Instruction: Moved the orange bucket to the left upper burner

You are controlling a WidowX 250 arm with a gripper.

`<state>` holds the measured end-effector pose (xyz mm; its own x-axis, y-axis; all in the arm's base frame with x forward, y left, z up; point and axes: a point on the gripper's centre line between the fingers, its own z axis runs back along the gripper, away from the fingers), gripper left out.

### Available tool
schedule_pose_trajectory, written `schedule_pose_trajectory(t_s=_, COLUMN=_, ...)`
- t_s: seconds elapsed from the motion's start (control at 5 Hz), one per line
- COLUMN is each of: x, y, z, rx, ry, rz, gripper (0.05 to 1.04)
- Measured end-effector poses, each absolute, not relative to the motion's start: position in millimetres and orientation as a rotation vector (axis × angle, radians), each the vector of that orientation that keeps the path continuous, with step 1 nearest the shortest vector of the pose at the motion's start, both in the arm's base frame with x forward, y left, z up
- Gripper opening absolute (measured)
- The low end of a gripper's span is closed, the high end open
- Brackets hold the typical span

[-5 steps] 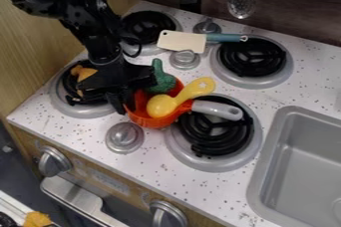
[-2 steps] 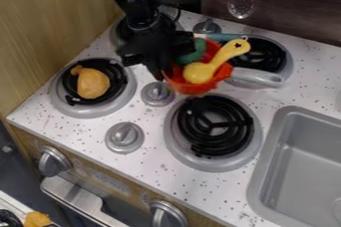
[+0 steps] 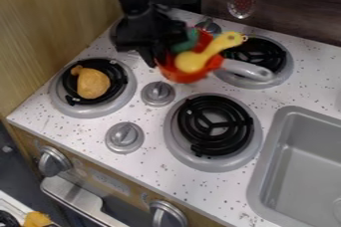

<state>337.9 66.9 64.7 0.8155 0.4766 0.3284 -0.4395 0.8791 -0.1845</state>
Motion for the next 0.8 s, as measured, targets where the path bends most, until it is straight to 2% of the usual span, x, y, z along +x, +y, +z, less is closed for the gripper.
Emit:
schedule_pose_trajectory(t_s=0.4, x=354, y=124, z=65, rx=-0.053, ry=-0.382, rz=0.529, gripper=0.079)
schedule_pose_trajectory(t_s=0.8, x=360, y=162, z=51, rx=-0.049, ry=-0.372, rz=0.555, gripper=0.079)
